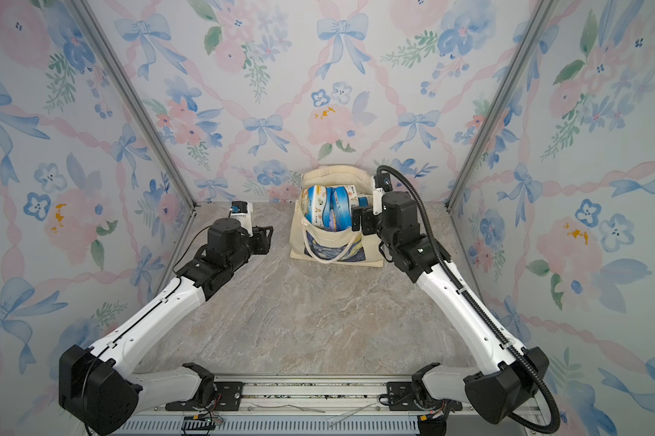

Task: Put tissues into the canvas bag
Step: Reset both arms

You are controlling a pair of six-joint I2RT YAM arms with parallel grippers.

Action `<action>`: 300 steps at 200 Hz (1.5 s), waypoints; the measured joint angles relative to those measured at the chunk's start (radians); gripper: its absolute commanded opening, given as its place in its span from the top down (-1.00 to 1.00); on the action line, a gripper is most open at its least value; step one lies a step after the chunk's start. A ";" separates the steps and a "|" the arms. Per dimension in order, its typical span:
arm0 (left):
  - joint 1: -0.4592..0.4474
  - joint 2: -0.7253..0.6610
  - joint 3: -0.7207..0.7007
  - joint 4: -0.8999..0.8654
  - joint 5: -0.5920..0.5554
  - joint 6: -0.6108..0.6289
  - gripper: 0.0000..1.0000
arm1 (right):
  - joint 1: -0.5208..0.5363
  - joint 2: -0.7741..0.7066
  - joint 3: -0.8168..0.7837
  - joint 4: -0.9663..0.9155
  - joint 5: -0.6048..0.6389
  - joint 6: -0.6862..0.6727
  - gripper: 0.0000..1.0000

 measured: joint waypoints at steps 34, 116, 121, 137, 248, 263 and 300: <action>0.013 -0.084 -0.085 0.056 -0.129 0.059 -0.33 | -0.133 -0.127 -0.160 0.029 -0.001 0.064 -0.99; 0.279 -0.095 -0.323 0.330 -0.251 0.164 -0.91 | -0.306 -0.130 -0.360 0.077 -0.008 0.139 -0.93; 0.294 -0.084 -0.354 0.357 -0.245 0.172 -0.91 | -0.314 -0.117 -0.377 0.088 -0.008 0.142 -0.93; 0.321 -0.052 -0.436 0.425 -0.221 0.197 -0.92 | -0.332 -0.071 -0.419 0.113 -0.011 0.149 -0.93; 0.335 0.248 -0.685 0.907 -0.181 0.329 -0.95 | -0.365 0.071 -0.520 0.285 -0.006 0.149 -0.93; 0.335 0.284 -0.689 0.963 -0.180 0.340 -0.96 | -0.365 0.076 -0.567 0.333 0.001 0.141 -0.93; 0.342 0.288 -0.711 1.083 -0.148 0.350 -0.95 | -0.376 0.117 -0.640 0.425 0.019 0.130 -0.93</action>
